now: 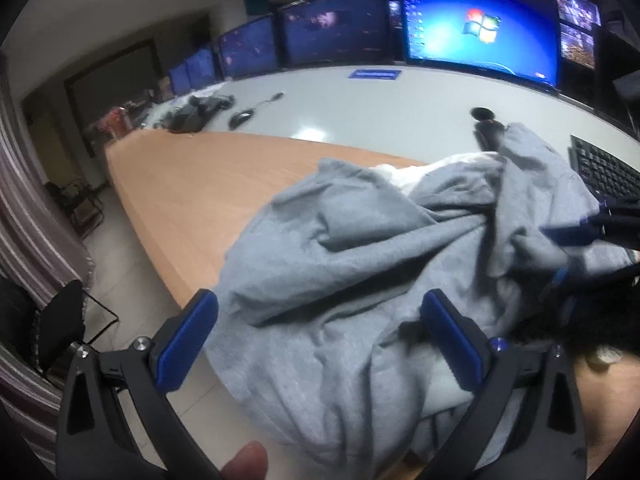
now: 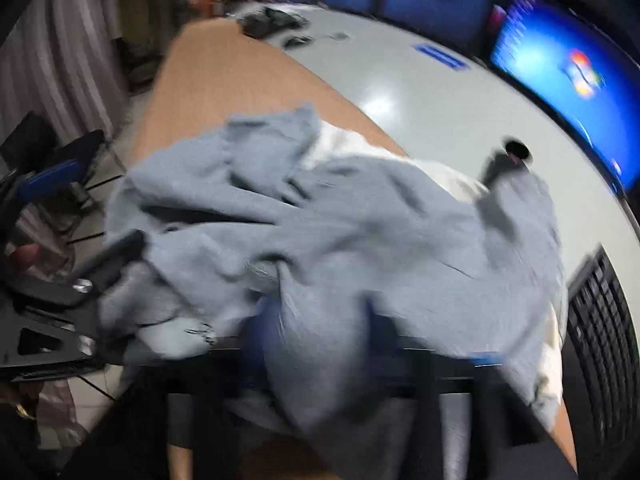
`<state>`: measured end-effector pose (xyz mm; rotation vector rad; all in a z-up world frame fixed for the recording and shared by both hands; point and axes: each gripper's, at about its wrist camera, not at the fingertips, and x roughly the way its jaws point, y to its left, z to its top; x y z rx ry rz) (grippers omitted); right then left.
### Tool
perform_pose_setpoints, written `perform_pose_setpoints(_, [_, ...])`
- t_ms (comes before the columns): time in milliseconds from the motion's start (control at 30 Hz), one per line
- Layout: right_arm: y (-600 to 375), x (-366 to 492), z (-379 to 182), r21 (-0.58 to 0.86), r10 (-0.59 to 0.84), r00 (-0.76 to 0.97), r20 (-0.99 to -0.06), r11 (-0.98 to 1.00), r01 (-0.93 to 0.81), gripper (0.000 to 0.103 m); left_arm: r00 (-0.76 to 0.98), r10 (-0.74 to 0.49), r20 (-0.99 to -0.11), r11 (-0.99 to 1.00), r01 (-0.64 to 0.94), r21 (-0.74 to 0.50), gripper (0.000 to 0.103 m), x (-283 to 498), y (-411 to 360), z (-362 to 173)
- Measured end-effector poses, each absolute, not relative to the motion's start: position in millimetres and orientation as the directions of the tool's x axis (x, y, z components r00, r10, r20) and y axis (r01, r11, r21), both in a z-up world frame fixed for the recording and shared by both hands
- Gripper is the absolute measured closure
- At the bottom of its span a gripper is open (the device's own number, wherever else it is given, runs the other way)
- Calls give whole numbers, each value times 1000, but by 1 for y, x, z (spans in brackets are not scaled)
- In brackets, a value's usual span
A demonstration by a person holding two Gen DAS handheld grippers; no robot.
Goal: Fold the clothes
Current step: 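Lift the grey sweatshirt with the right gripper and pull it across the desk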
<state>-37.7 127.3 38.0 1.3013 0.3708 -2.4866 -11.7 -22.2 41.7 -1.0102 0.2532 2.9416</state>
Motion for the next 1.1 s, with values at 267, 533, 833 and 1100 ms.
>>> perform_pose_setpoints(267, [185, -19, 90, -21, -210, -585, -784, -932, 362, 95, -788, -42, -614, -990, -51, 133, 1, -8, -30, 46])
perform_pose_setpoints(533, [220, 20, 141, -154, -124, -634, -763, -918, 366, 95, -788, -44, -615, -988, -58, 146, 1, -3, -19, 50])
perform_pose_setpoints(833, [317, 147, 186, -276, 18, -713, -701, -929, 248, 95, -819, -38, -572, -983, -72, 168, 0, 21, -6, 71])
perform_pose_setpoints(1100, [423, 287, 255, -335, 291, -803, -521, -934, -121, 95, -808, 138, -573, -963, -245, 114, 0, 56, 59, 83])
